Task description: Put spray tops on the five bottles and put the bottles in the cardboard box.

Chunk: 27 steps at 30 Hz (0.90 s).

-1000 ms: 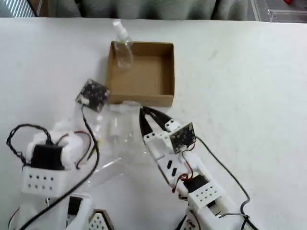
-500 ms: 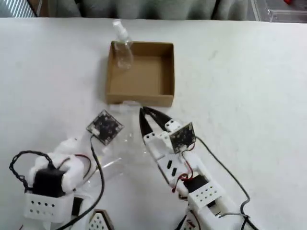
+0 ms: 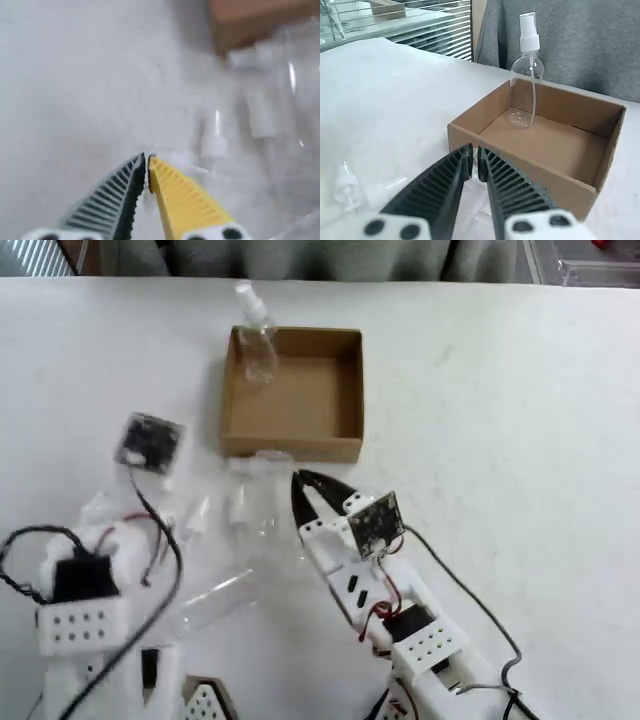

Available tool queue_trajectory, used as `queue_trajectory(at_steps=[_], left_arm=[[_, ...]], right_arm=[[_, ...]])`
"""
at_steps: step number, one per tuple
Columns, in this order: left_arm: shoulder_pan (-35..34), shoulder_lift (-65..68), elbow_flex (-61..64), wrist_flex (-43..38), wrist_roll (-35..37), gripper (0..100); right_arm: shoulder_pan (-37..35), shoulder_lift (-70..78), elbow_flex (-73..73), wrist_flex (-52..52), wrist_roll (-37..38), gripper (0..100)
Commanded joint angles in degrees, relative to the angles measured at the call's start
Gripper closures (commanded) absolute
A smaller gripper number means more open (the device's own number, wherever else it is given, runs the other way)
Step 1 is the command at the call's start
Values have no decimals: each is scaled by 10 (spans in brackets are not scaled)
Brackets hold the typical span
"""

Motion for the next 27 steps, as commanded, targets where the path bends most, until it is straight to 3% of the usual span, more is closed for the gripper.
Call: queue_trajectory(at_steps=[1, 9, 14, 22, 27], left_arm=[[-69, 115, -88, -33, 94, 977], [-145, 277, -182, -58, 214, 974], [-193, 348, -216, -96, 232, 973], [-279, 470, -350, -93, 232, 975], [-310, 547, -447, -53, 229, 973]], right_arm=[[-4, -7, -5, 3, 7, 983], [-4, -7, -5, 3, 8, 983], [-13, -7, -15, 49, 9, 981], [-151, -7, -21, 105, 83, 982], [-242, -7, -25, 105, 84, 982]])
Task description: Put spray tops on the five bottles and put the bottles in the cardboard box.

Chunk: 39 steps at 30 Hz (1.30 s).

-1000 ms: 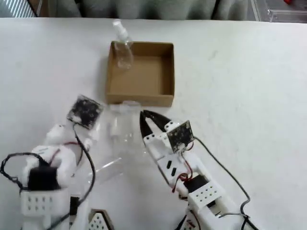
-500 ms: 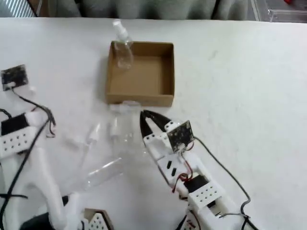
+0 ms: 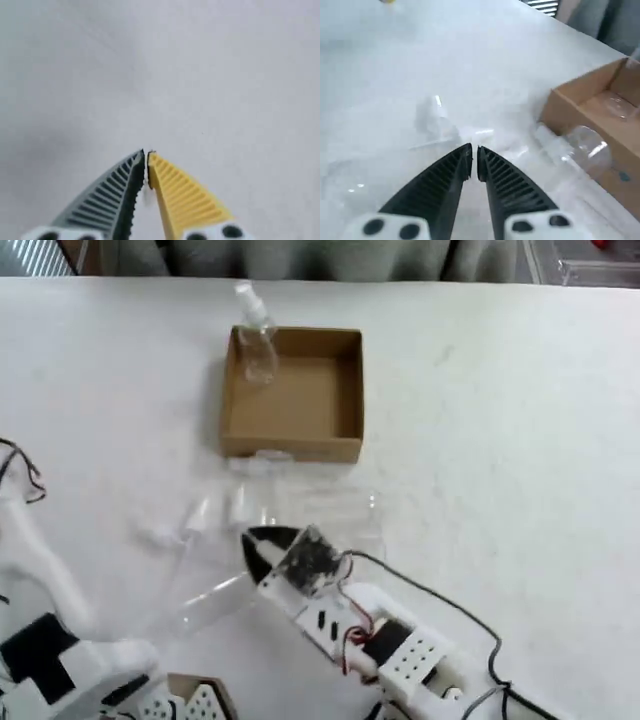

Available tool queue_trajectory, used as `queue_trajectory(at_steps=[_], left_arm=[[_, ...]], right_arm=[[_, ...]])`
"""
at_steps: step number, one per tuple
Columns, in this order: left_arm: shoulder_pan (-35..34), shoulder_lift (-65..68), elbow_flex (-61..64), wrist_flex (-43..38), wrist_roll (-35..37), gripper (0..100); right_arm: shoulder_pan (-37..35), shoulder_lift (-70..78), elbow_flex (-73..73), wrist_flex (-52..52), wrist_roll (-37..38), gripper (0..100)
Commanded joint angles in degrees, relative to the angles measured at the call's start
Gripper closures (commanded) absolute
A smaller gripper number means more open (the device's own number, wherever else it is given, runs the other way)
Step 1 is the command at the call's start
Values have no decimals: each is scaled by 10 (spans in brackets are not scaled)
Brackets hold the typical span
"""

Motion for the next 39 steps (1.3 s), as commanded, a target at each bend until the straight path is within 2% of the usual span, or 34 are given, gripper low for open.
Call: queue_trajectory(at_steps=[1, 5, 12, 20, 29, 34, 39], left_arm=[[-21, 35, -99, 40, 4, 973], [-31, 79, -181, 86, 4, 973], [-29, 107, -287, 152, 4, 973], [-28, 108, -323, 169, 5, 973], [1, 104, -324, 185, 6, 976], [38, 103, -375, 243, 8, 976], [51, 103, -435, 288, 33, 974]], right_arm=[[-71, -7, -24, 2, 9, 982], [-145, -2, -22, 2, 9, 982], [-163, -2, -19, 92, 9, 982], [-243, -3, -19, 175, 9, 982], [-225, 21, -64, 178, 4, 982], [-201, 144, -142, 173, 4, 982], [-201, 282, -185, 100, 9, 982]])
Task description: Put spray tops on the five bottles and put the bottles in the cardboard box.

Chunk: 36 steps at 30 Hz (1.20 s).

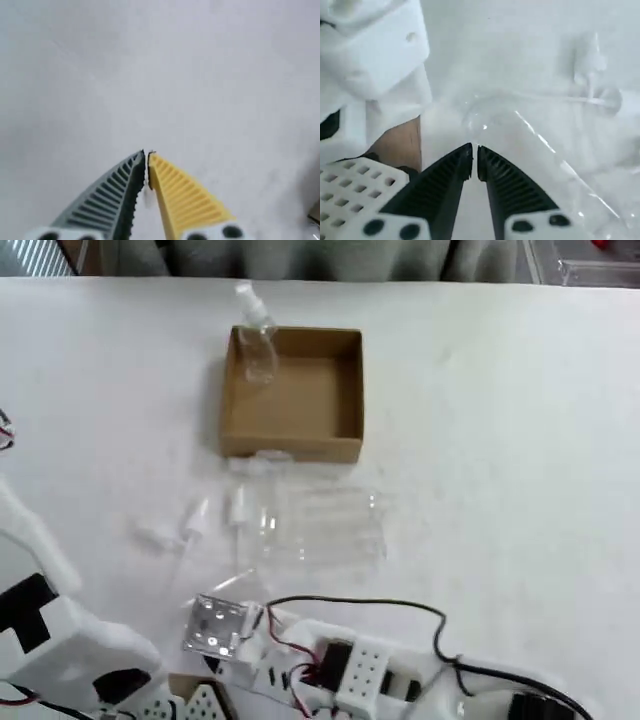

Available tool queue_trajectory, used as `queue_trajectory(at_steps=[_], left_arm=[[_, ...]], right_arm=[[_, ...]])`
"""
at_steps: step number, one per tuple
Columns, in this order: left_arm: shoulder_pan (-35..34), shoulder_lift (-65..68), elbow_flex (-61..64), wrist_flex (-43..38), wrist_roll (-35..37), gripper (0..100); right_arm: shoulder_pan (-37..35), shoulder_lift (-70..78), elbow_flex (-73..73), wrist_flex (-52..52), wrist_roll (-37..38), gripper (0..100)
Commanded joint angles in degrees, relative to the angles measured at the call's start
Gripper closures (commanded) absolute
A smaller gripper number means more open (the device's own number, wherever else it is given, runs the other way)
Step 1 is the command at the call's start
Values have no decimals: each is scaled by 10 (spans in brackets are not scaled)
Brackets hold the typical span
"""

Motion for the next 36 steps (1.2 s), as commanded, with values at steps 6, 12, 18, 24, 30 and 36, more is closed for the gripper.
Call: queue_trajectory(at_steps=[6, 12, 18, 24, 30, 36], left_arm=[[16, -8, -114, 79, 12, 973], [17, -8, -152, 124, 12, 975], [17, -8, -168, 160, 13, 976], [28, -9, -165, 172, 13, 976], [77, -21, -136, 193, 15, 976], [153, -135, -18, 187, 53, 976]], right_arm=[[18, 158, -96, -112, 5, 982], [51, 266, -233, -110, 2, 982], [87, 395, -351, -114, 2, 982], [142, 436, -401, -133, 1, 983], [147, 335, -308, -175, 2, 983], [179, 92, -206, -64, 4, 983]])
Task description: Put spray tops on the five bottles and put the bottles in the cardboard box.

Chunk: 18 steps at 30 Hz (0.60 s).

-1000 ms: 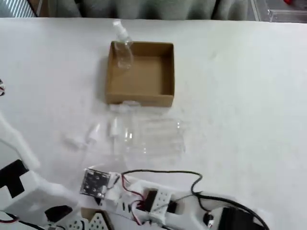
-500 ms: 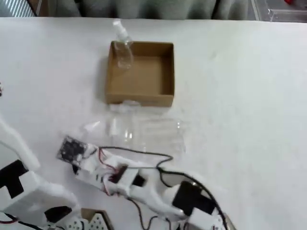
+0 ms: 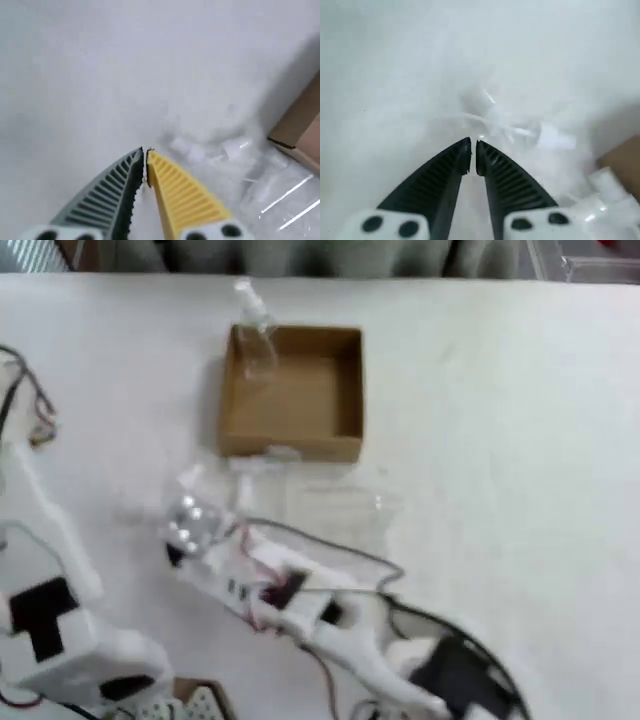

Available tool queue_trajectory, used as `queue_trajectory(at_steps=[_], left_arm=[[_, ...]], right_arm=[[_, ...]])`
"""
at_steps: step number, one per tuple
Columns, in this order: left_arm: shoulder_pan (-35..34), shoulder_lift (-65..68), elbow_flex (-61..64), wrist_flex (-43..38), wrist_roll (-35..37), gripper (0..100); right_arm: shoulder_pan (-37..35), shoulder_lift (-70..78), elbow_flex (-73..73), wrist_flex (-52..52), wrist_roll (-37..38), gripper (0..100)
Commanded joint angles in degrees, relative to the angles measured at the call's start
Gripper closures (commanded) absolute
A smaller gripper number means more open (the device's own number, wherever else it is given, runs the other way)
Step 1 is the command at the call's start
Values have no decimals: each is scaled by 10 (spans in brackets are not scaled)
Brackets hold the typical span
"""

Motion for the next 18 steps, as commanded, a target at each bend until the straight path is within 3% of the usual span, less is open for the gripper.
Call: queue_trajectory(at_steps=[1, 5, 10, 18], left_arm=[[60, -108, 62, -3, 18, 976], [118, -187, 189, -27, 15, 973], [132, -237, 334, -113, -41, 975], [10, -266, 407, -184, -45, 973]], right_arm=[[35, -167, 24, 109, 5, 983], [112, -286, 27, 228, 19, 982], [182, -364, 23, 280, 90, 982], [86, -318, 25, 334, 99, 981]])
